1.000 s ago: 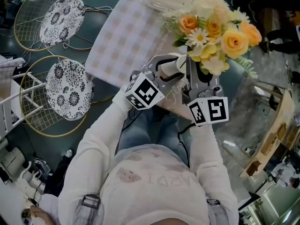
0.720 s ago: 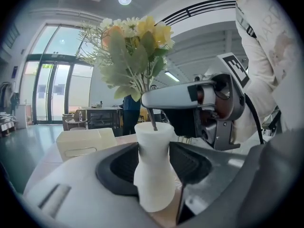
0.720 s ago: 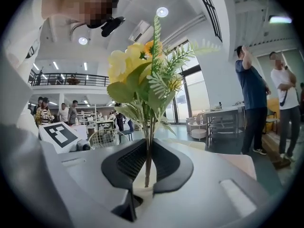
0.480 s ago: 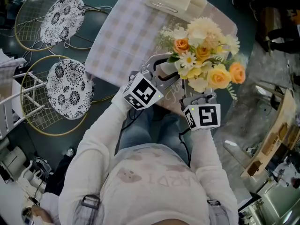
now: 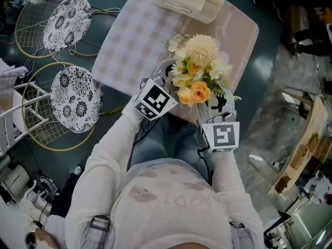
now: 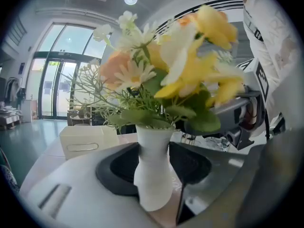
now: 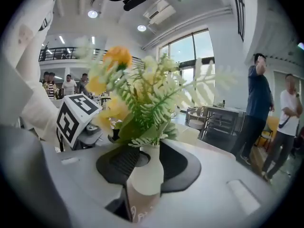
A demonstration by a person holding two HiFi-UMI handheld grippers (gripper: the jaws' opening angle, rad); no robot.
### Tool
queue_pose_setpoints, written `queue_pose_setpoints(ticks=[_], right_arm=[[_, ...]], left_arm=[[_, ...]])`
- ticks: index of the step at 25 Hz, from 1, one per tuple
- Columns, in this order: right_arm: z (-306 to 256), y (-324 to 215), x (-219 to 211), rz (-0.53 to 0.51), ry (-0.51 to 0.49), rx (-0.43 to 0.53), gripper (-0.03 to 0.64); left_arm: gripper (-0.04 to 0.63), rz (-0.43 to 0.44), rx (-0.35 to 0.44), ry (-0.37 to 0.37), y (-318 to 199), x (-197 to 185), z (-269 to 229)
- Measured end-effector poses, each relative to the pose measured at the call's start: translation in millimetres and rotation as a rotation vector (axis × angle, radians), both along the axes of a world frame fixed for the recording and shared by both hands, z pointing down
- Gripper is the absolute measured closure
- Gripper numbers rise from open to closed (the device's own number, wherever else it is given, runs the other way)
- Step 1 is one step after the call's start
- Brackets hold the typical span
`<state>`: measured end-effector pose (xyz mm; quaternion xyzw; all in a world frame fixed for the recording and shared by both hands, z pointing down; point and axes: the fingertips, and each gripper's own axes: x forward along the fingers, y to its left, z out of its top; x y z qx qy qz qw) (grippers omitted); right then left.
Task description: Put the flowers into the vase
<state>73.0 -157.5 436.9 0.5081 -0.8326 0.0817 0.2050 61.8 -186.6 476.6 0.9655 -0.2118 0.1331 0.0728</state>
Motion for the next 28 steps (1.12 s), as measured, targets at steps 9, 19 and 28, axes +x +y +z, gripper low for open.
queue_pose_setpoints(ticks=[9, 19, 28], right_arm=[[21.1, 8.2, 15.7, 0.116, -0.142, -0.1, 0.495], [26.9, 19.9, 16.9, 0.117, -0.183, -0.125, 0.52], [22.2, 73.6, 22.2, 0.02, -0.234, -0.163, 0.589]], left_arm=[[0.408, -0.014, 0.013, -0.015, 7.3, -12.2, -0.8], [0.595, -0.057, 0.009, -0.028, 31.2, -40.9, -2.6], [0.595, -0.075, -0.124, -0.001, 93.5, -31.4, -14.9]])
